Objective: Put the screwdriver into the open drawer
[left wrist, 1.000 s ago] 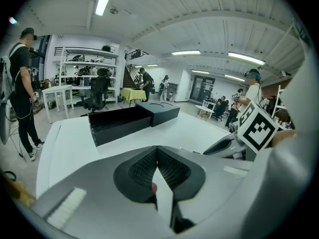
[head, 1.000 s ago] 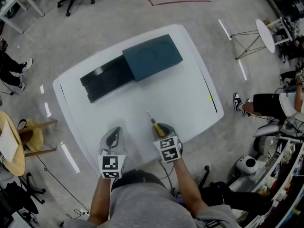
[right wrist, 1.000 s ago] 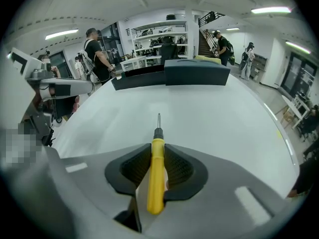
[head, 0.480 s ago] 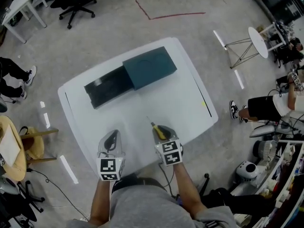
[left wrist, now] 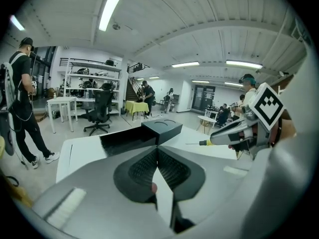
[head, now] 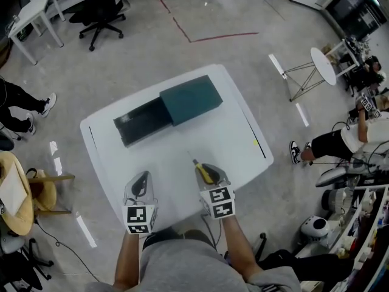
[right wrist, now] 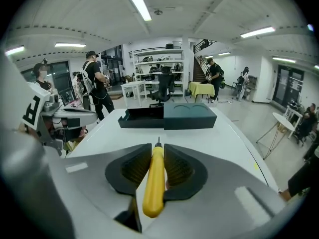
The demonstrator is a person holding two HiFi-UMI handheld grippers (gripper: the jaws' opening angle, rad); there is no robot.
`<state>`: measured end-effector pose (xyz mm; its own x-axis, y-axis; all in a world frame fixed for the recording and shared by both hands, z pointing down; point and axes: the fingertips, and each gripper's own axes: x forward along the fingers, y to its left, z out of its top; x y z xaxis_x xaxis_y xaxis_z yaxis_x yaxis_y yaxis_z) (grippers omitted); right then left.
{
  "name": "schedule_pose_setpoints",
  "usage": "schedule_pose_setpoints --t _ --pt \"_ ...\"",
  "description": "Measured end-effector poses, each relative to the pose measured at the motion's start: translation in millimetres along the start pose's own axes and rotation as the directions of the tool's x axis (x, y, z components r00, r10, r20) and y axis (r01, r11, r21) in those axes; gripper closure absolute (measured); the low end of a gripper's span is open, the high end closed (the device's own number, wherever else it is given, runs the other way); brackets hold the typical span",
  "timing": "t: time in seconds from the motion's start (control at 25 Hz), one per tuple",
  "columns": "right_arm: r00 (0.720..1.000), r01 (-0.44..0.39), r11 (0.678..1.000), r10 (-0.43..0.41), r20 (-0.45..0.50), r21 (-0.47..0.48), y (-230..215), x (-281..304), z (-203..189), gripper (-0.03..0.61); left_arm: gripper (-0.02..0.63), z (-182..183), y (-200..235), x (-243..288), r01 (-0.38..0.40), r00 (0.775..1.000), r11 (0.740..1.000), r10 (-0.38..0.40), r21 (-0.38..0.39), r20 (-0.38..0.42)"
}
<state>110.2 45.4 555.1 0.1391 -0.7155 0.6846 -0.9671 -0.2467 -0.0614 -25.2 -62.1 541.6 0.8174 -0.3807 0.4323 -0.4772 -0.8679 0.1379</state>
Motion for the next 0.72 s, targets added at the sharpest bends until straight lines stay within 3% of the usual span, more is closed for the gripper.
schedule_pose_setpoints --t 0.72 --pt "0.989 0.004 0.995 0.01 0.145 -0.097 38 -16 77 0.499 0.601 16 32 -21 -0.032 0.999 0.999 0.032 0.001 0.045"
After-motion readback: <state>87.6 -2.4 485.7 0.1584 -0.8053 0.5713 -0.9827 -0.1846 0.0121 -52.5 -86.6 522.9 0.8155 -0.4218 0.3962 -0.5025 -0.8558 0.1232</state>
